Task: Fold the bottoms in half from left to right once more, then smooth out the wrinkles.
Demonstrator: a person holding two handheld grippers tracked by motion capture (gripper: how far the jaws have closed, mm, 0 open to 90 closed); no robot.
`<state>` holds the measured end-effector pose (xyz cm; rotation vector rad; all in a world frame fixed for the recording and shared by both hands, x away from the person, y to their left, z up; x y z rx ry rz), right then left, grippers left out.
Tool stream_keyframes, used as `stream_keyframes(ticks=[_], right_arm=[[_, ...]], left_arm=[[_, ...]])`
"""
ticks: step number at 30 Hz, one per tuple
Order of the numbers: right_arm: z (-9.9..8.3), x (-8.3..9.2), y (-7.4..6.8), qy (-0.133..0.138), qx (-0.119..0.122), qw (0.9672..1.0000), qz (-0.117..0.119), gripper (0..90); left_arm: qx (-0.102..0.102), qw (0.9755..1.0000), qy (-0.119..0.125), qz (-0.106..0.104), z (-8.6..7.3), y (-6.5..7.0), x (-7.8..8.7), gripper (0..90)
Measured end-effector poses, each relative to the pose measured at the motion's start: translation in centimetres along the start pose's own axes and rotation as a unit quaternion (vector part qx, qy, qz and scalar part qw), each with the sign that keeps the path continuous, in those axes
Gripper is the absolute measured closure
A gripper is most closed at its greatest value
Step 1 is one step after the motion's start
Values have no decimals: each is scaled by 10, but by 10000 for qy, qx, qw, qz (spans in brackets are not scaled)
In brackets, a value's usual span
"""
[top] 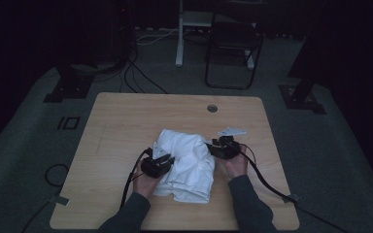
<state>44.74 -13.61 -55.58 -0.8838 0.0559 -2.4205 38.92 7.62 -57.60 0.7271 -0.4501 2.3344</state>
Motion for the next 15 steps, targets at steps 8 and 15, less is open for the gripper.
stream_keyframes(ticks=[8,15], right_arm=[[21,42,-17,607,44,9972,444,475],[11,24,-40,180,298,9966,744,500]], left_arm=[[25,10000,-8,10,1,0,-1,733],[43,10000,17,12,0,0,0,733]])
Point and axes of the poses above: each handheld gripper's, and its own axes: x roughly backward along the jaws, z roughly out of its top, y roughly to its right, the point moved 7 cm from there along -x, roughly forward along the jaws, and after that the axes turned 9 degrees about -x, right-handed, at the moved point
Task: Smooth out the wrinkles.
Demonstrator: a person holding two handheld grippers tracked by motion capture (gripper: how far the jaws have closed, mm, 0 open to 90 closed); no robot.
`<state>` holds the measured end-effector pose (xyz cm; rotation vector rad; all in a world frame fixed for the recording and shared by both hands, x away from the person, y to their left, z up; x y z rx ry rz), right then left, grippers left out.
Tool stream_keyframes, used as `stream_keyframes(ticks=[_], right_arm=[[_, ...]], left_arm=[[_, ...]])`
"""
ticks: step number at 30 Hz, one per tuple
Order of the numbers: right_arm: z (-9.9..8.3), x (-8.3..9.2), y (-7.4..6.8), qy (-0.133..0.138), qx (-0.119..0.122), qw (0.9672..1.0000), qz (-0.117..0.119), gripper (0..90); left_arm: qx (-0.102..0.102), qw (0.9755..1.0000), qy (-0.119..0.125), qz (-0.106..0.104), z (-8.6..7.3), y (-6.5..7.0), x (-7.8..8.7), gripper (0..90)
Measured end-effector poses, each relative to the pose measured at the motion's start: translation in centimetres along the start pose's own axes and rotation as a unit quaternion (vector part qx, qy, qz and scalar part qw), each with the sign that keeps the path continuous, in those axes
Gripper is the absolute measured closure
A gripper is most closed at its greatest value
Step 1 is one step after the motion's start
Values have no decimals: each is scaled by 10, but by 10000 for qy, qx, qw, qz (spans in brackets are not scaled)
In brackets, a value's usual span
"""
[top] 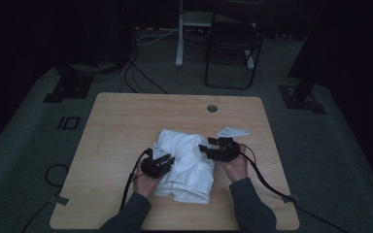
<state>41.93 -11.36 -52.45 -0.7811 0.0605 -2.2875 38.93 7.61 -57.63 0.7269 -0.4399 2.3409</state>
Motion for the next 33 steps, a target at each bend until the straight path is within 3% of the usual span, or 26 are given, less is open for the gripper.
stream_keyframes(ticks=[4,7,10,12,15,18,21,23,25,26,29,31,32,33], right_arm=[[-13,-5,1,-284,224,9993,-134,855],[-14,11,17,-88,112,9986,-513,869],[-11,37,48,328,-374,9942,-952,870],[-15,46,63,353,-675,9908,-1119,852],[-24,50,71,247,-679,9841,-1623,668],[-27,55,57,384,-591,9889,-1307,555],[-33,53,28,395,-352,9949,-862,496],[-35,51,20,377,-276,9962,-735,481],[-47,39,-8,193,-22,9993,-322,459],[-53,32,-18,72,54,9999,-147,448],[-67,18,-31,-225,220,9995,-40,416],[-76,9,-35,-410,193,9990,36,421],[-80,6,-35,-480,186,9987,19,460],[-83,4,-34,-564,186,9982,40,561]], left_arm=[[26,10000,27,-18,0,0,1,733],[13,10000,19,-12,-1,-1,1,733],[5,10000,38,-22,-1,0,1,733],[-9,10000,36,19,-1,1,1,733],[60,10000,46,37,-1,0,2,732],[90,9999,58,83,-2,3,3,731],[120,9998,49,124,-2,6,5,729],[140,9998,63,114,-2,7,7,722],[281,9994,186,6,0,8,12,701],[323,9992,228,-31,1,8,14,685],[407,9986,318,-134,4,7,21,655],[430,9983,341,-185,5,7,25,636],[442,9982,359,-213,5,7,25,627],[429,9982,347,-223,4,7,26,622]])
Point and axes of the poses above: each handheld gripper's, and its own axes: x roughly backward along the jaws, z roughly out of its top, y roughly to its right, the point moved 7 cm from there along -x, roughly forward along the jaws, and after that the axes turned 9 degrees about -x, right-handed, at the moved point
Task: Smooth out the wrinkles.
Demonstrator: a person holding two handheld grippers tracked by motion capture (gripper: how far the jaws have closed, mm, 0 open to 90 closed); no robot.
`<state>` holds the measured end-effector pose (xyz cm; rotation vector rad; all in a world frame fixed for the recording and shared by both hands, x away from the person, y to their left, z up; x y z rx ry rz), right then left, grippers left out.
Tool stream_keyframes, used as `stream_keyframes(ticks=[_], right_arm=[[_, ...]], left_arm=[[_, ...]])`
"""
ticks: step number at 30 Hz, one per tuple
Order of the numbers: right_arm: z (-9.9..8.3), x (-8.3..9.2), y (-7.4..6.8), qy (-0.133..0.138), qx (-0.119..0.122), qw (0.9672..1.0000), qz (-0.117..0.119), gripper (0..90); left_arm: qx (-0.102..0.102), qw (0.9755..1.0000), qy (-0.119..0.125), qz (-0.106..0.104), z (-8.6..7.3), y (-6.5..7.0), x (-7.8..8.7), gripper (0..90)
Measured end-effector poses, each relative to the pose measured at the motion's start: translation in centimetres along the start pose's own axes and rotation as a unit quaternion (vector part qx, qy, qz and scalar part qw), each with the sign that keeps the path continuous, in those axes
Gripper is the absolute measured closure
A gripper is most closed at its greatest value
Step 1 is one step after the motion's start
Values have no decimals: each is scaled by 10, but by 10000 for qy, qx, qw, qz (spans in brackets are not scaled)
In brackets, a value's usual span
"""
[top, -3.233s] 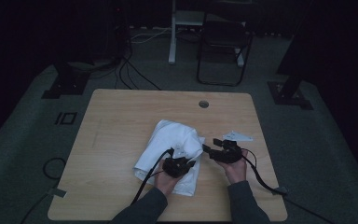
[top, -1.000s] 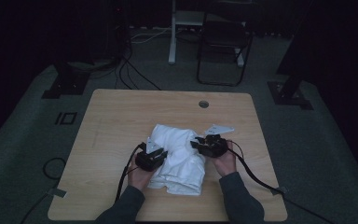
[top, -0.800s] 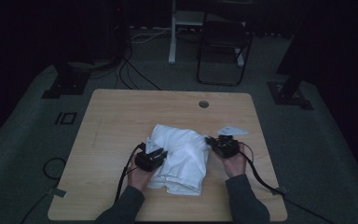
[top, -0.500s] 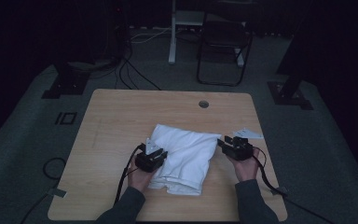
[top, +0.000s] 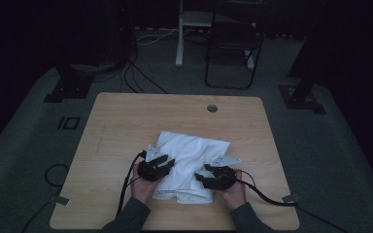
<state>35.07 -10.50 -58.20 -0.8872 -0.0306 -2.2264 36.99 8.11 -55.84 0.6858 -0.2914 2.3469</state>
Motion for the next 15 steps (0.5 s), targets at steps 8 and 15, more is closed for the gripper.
stream_keyframes(ticks=[8,15], right_arm=[[-12,26,5,-135,226,9995,-177,894],[-41,30,11,-750,319,9963,-290,704]], left_arm=[[-12,10000,-24,8,-2,-1,-3,614],[83,9998,136,-81,1,1,9,566]])
Point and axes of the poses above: each handheld gripper's, and its own axes: x roughly backward along the jaws, z roughly out of its top, y roughly to its right, the point moved 7 cm from there along -x, roughly forward along the jaws, and after that the axes turned 9 degrees about -x, right-handed, at the moved point
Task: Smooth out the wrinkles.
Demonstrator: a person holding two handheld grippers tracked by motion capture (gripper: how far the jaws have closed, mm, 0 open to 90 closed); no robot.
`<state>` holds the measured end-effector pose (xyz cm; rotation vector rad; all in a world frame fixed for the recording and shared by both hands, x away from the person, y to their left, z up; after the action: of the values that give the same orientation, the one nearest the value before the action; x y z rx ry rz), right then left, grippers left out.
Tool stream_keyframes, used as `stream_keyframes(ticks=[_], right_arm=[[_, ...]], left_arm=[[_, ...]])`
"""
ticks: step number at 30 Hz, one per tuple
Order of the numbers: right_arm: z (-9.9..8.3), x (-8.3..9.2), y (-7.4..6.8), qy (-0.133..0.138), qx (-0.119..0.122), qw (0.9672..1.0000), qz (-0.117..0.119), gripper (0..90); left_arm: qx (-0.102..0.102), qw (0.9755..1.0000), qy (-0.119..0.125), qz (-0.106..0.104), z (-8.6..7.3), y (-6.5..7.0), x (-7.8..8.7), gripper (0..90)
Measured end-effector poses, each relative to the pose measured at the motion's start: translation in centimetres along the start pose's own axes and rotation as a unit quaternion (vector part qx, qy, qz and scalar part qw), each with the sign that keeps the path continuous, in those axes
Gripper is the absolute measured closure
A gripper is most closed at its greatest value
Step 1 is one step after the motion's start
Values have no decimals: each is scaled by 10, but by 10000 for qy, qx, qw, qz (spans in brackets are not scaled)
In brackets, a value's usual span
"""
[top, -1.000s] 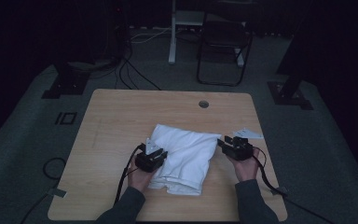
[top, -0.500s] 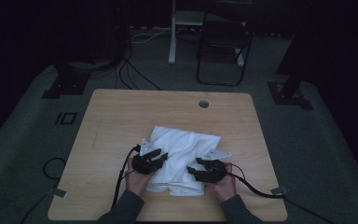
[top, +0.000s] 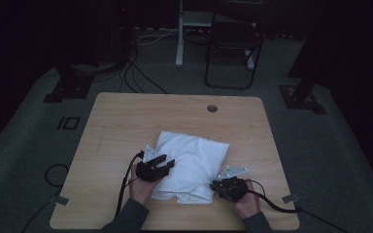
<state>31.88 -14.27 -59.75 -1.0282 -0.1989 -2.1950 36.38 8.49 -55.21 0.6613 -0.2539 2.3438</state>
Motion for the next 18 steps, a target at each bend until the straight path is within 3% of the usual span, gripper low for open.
stream_keyframes(ticks=[1,4,7,9,11,14,18], right_arm=[[0,0,0,84,-76,9999,-38,627],[9,8,-2,541,-238,9982,-32,509],[17,16,-11,871,-235,9959,12,465],[16,11,-22,742,-74,9971,180,460],[11,-3,-25,439,127,9989,-62,463],[10,-19,-18,263,86,9995,-155,472],[21,-28,-5,339,-95,9991,-226,468]], left_arm=[[-32,10000,31,-9,0,1,4,560],[-111,9999,79,-21,-2,4,15,541],[-140,9998,96,-85,-8,10,23,538],[-214,9997,39,-133,-15,17,26,536],[-268,9996,14,-87,-20,21,25,530],[-304,9995,53,23,-25,24,25,530],[-259,9995,96,168,-25,24,23,532]])
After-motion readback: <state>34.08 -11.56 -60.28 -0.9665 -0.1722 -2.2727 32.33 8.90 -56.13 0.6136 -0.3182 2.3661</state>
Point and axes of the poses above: each handheld gripper's, and its own axes: x roughly backward along the jaws, z roughly out of its top, y roughly to its right, the point moved 7 cm from there along -x, roughly forward along the jaws, and after that the axes turned 9 degrees about -x, right-handed, at the moved point
